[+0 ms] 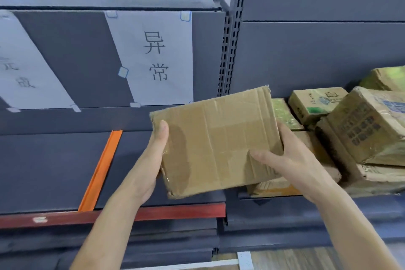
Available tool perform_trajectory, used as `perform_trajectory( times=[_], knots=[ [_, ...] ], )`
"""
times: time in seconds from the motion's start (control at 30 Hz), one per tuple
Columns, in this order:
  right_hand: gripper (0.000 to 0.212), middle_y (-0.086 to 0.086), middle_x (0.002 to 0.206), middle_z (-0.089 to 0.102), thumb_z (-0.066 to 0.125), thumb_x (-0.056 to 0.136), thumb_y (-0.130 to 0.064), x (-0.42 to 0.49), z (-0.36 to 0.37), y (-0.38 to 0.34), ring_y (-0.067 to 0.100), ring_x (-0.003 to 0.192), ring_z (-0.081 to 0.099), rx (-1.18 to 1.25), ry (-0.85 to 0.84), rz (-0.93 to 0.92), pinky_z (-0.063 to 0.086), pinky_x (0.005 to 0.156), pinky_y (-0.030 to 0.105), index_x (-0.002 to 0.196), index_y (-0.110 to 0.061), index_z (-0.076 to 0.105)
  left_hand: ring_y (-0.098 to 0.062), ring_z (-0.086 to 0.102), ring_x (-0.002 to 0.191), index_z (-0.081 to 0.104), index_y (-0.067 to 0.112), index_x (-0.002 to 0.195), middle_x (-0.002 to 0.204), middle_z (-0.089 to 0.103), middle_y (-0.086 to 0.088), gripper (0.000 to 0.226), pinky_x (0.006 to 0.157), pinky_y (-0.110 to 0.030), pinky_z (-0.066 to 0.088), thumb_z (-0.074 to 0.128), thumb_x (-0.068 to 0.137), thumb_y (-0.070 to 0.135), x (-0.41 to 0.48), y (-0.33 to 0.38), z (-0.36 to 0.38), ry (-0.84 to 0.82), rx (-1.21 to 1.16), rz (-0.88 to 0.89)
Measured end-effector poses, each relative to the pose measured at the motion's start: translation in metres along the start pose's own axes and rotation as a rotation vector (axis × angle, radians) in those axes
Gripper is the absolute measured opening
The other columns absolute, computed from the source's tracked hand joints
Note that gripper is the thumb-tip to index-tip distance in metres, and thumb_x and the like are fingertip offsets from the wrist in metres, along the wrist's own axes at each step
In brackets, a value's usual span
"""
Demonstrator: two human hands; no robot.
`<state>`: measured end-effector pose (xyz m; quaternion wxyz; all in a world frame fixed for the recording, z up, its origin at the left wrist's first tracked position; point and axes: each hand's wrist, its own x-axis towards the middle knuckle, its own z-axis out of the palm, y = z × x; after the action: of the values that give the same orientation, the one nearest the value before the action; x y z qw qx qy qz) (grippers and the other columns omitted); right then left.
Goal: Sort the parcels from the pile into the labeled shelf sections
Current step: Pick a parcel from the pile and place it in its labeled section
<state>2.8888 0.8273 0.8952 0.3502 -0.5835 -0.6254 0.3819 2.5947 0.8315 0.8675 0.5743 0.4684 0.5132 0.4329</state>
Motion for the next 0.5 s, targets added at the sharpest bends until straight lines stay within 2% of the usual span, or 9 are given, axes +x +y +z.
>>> perform_trajectory(
  times=[0.07,0.13,0.2,0.27,0.3,0.33,0.4,0.43,0.5],
  knots=[
    [0.072,-0.039,0.114,0.061,0.074,0.078,-0.059,-0.002,0.000,-0.002,-0.016,0.101,0.060,-0.024,0.025,-0.034,0.055,0.073,0.019,0.139,-0.052,0.036,0.007,0.052,0.132,0.048,0.059,0.142,0.140,0.059,0.029,0.081,0.122,-0.046,0.030,0.038,0.073,0.100,0.001,0.005,-0.001,-0.018,-0.011,0.008],
    [0.072,-0.038,0.118,0.062,0.062,0.076,-0.080,-0.005,-0.005,-0.005,-0.015,0.104,0.061,0.045,0.067,-0.031,0.052,0.080,0.023,0.138,-0.052,0.039,0.000,0.054,0.134,0.053,0.056,0.140,0.141,0.061,0.023,0.084,0.121,-0.049,0.032,0.033,0.072,0.101,0.002,0.012,0.004,-0.051,-0.054,0.030],
    [0.069,-0.034,0.128,0.060,0.047,0.077,-0.091,-0.006,-0.016,-0.002,-0.012,0.117,0.057,0.178,0.122,-0.004,0.047,0.096,0.033,0.137,-0.058,0.044,-0.006,0.057,0.132,0.060,0.051,0.135,0.139,0.065,0.014,0.081,0.117,-0.054,0.038,0.030,0.077,0.098,0.005,0.020,0.015,-0.072,-0.134,0.096],
    [0.076,-0.029,0.144,0.052,0.036,0.078,-0.095,-0.005,-0.030,0.005,-0.002,0.137,0.045,0.303,0.181,0.043,0.032,0.115,0.045,0.143,-0.057,0.043,-0.014,0.059,0.128,0.064,0.042,0.131,0.136,0.068,0.005,0.076,0.113,-0.065,0.040,0.030,0.084,0.090,0.010,0.030,0.029,-0.057,-0.207,0.169],
    [0.080,-0.026,0.149,0.048,0.034,0.076,-0.097,-0.005,-0.037,0.009,0.001,0.143,0.038,0.352,0.201,0.065,0.025,0.120,0.048,0.145,-0.056,0.041,-0.018,0.061,0.126,0.062,0.037,0.133,0.134,0.069,0.002,0.075,0.110,-0.065,0.041,0.036,0.084,0.088,0.013,0.034,0.036,-0.042,-0.220,0.187],
    [0.084,-0.024,0.151,0.046,0.033,0.074,-0.098,-0.004,-0.044,0.012,0.004,0.145,0.036,0.382,0.211,0.086,0.022,0.121,0.049,0.147,-0.055,0.039,-0.022,0.062,0.127,0.056,0.035,0.135,0.134,0.068,0.003,0.075,0.108,-0.062,0.043,0.047,0.081,0.086,0.016,0.037,0.044,-0.026,-0.214,0.191],
    [0.090,-0.021,0.153,0.046,0.033,0.072,-0.100,-0.005,-0.053,0.015,0.007,0.145,0.037,0.385,0.210,0.127,0.021,0.122,0.051,0.148,-0.053,0.040,-0.019,0.061,0.129,0.044,0.047,0.141,0.138,0.063,0.014,0.077,0.110,-0.058,0.044,0.068,0.073,0.075,0.024,0.036,0.059,-0.011,-0.158,0.199],
    [0.092,-0.020,0.153,0.046,0.035,0.071,-0.100,-0.007,-0.057,0.017,0.008,0.145,0.037,0.377,0.206,0.142,0.022,0.122,0.053,0.149,-0.051,0.040,-0.013,0.058,0.132,0.038,0.056,0.145,0.143,0.057,0.019,0.083,0.114,-0.054,0.042,0.073,0.071,0.070,0.027,0.035,0.065,-0.027,-0.121,0.209],
    [0.094,-0.017,0.152,0.049,0.041,0.071,-0.098,-0.013,-0.062,0.022,0.009,0.144,0.040,0.362,0.202,0.152,0.025,0.122,0.053,0.149,-0.045,0.043,-0.001,0.051,0.136,0.034,0.059,0.150,0.146,0.052,0.028,0.088,0.118,-0.044,0.037,0.074,0.073,0.070,0.030,0.028,0.075,-0.080,-0.027,0.251]
  ],
)
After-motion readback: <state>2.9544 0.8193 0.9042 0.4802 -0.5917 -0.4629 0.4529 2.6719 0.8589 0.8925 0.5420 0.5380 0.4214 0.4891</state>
